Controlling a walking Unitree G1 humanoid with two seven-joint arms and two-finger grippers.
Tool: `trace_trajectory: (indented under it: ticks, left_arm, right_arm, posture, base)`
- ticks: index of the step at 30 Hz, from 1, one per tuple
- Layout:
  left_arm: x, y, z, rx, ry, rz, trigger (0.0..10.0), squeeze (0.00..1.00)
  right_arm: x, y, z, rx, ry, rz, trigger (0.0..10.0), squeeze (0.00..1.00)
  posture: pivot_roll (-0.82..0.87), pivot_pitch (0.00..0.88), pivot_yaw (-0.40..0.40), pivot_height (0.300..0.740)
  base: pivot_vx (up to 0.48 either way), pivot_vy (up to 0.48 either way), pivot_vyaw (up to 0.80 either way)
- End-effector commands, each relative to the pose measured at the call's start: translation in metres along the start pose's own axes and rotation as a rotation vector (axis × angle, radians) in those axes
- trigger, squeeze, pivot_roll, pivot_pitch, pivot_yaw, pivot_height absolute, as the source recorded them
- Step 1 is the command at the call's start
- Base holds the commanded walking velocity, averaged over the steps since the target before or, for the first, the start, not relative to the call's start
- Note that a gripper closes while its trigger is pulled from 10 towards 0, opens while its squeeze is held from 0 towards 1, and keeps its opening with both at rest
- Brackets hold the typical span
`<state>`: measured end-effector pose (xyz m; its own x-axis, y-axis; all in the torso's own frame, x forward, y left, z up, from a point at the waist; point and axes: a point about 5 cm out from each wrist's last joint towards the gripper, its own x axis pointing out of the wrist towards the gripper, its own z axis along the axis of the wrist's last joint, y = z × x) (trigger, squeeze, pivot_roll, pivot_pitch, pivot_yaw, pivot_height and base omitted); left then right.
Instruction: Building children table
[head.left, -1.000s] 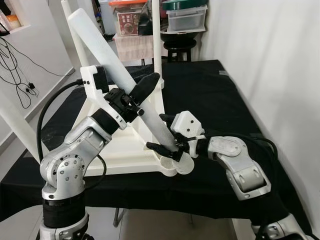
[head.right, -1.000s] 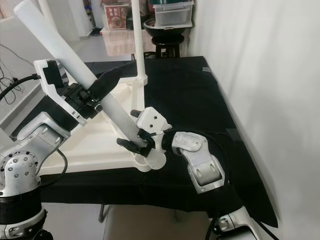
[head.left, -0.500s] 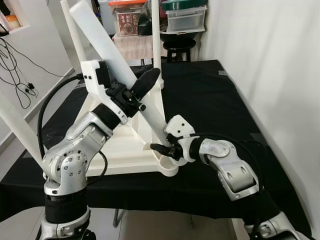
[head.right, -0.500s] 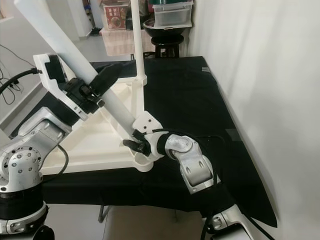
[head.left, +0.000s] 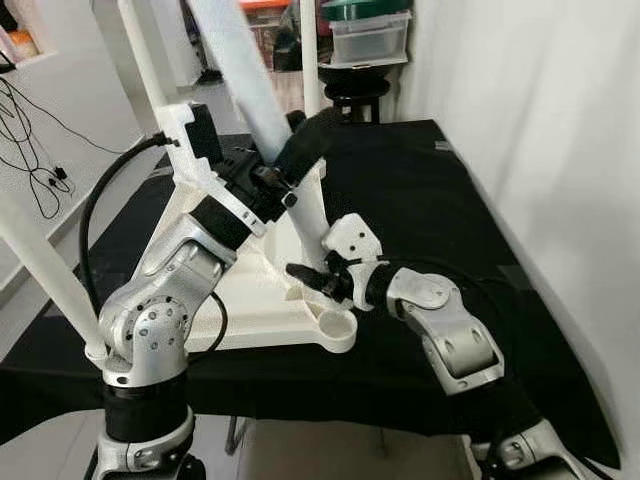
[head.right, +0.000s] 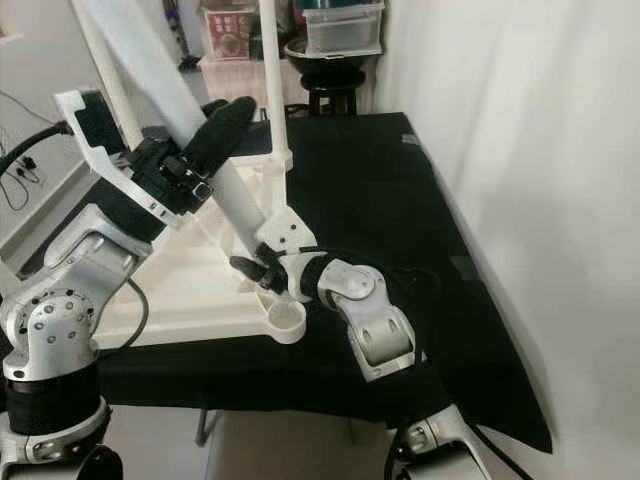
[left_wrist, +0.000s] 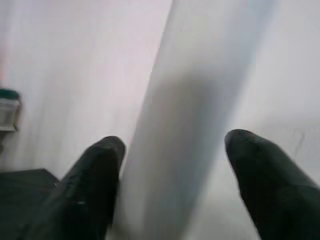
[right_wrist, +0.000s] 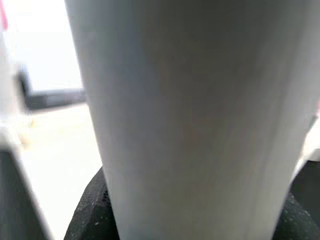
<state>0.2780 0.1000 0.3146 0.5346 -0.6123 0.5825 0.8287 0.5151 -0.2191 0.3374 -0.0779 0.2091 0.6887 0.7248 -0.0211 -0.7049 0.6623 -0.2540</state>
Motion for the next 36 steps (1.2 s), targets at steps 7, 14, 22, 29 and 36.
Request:
trace_trajectory:
  ticks: [7, 14, 22, 29, 36]
  left_arm:
    - [-0.029, 0.019, 0.0, 0.069, 0.078, 0.103, 10.0, 1.0]
    - [-0.064, 0.023, -0.033, 0.123, 0.301, 0.168, 10.0, 1.0]
    - [-0.115, -0.014, -0.091, 0.2, 0.691, 0.072, 0.0, 0.0]
    - [-0.133, -0.02, -0.094, 0.308, 0.752, 0.097, 0.0, 0.0]
    - [-0.143, -0.021, -0.091, 0.383, 0.749, 0.117, 0.0, 0.0]
  right_arm:
    - [-0.019, -0.048, -0.012, 0.109, -0.047, -0.188, 0.0, 0.0]
    - [-0.029, -0.059, -0.011, 0.16, -0.146, -0.101, 2.2, 0.0]
    - [-0.036, -0.028, -0.012, 0.134, -0.203, 0.292, 10.0, 0.0]
    - [-0.031, -0.01, -0.009, 0.117, -0.214, 0.443, 10.0, 0.0]
    - [-0.026, -0.005, -0.011, 0.075, -0.191, 0.549, 10.0, 0.0]
  posture:
    - [-0.08, 0.0, 0.053, 0.74]
    - [-0.06, 0.0, 0.054, 0.74]
    - [-0.03, 0.085, 0.063, 0.74]
    - [-0.01, 0.151, 0.07, 0.74]
    - [0.0, 0.188, 0.088, 0.74]
  base:
    - [0.0, 0.0, 0.0]
    - [0.0, 0.0, 0.0]
    - [0.0, 0.0, 0.0]
    - [0.0, 0.0, 0.0]
    - [0.0, 0.0, 0.0]
